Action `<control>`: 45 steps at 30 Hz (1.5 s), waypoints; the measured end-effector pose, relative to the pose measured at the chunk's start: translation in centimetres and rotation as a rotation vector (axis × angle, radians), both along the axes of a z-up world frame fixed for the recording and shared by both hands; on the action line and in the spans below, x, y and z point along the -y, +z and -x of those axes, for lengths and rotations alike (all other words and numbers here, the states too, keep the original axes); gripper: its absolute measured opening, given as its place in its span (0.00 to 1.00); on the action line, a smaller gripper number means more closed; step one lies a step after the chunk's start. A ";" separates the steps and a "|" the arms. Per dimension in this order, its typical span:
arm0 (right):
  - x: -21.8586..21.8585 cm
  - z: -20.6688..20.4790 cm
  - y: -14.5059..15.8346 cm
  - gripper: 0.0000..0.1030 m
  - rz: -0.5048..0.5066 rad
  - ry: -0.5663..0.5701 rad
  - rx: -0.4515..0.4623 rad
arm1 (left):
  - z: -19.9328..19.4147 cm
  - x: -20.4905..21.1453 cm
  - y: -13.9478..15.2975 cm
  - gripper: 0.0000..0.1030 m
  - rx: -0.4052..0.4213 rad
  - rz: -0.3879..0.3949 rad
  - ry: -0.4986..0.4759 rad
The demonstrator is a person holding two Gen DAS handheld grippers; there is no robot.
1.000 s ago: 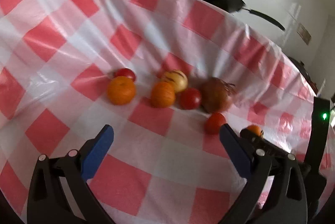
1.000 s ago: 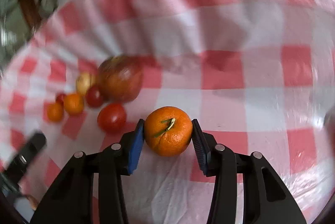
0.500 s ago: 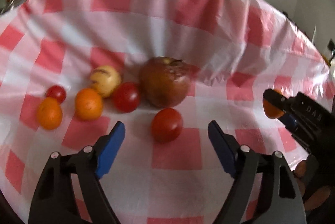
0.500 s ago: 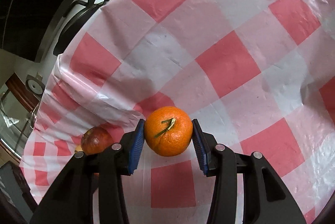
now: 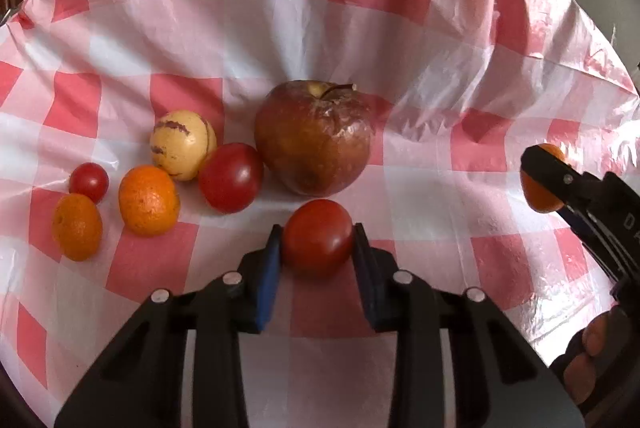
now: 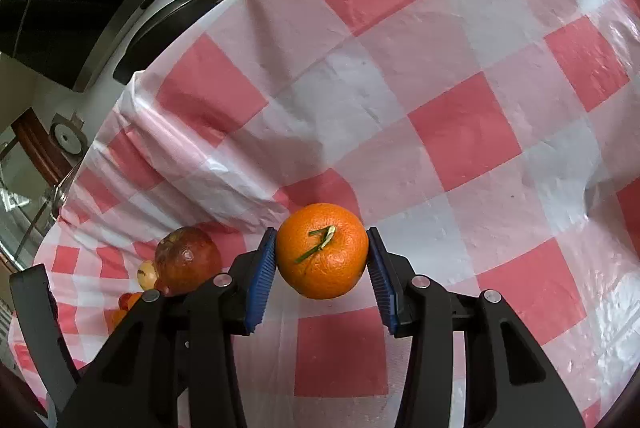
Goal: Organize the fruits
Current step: 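Carry the tomato in the left tool and tangerine in the right tool to the box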
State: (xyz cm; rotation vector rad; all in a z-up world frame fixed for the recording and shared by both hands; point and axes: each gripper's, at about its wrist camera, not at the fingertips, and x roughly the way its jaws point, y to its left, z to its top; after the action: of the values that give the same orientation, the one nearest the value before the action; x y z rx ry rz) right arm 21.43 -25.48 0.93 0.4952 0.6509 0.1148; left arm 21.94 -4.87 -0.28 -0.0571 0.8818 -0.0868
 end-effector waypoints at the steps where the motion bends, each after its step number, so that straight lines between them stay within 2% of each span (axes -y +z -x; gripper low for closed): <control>1: 0.1 0.0 -0.1 0.43 -0.004 0.001 -0.001 | 0.4 -0.2 0.2 0.33 0.018 0.009 0.002; 4: 0.1 0.0 -0.2 0.43 -0.011 0.009 -0.003 | 2.1 -0.8 1.2 0.33 0.062 0.012 0.021; 9: 0.3 -0.1 -0.4 0.43 -0.019 0.021 -0.008 | 6.0 -3.5 2.8 0.33 0.098 0.120 0.096; 13: 0.2 -0.1 -0.3 0.43 -0.016 0.023 -0.011 | 10.5 -6.0 2.5 0.33 0.115 0.088 0.164; 17: 0.2 -0.1 -0.3 0.43 -0.013 0.023 -0.012 | 13.7 -9.9 1.3 0.33 0.087 0.153 0.261; 21: 0.0 -0.2 -0.4 0.43 -0.006 0.025 -0.015 | 15.2 -13.0 1.4 0.33 0.111 0.191 0.336; 25: -0.2 -0.4 -0.4 0.43 0.009 0.026 -0.024 | 14.9 -12.5 2.3 0.33 0.170 0.177 0.297; 30: -0.6 0.5 -0.1 0.43 0.015 0.021 -0.014 | 15.2 -12.0 3.0 0.33 0.197 0.158 0.274; 34: -0.9 3.4 -0.2 0.43 -0.055 0.023 -0.024 | 14.8 -11.7 2.6 0.33 0.169 0.149 0.272; 39: -3.1 9.7 -0.1 0.43 -0.022 0.078 -0.022 | 14.9 -11.2 2.5 0.33 0.123 0.125 0.269; 45: -5.3 16.7 0.2 0.43 -0.035 0.153 -0.013 | 17.9 -10.2 3.5 0.33 0.158 0.084 0.236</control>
State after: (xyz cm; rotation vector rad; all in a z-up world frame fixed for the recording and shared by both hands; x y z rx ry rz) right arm 4.74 -20.16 1.16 0.4798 0.7002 0.2678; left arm 4.08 5.37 3.20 -0.2293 0.7085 0.0911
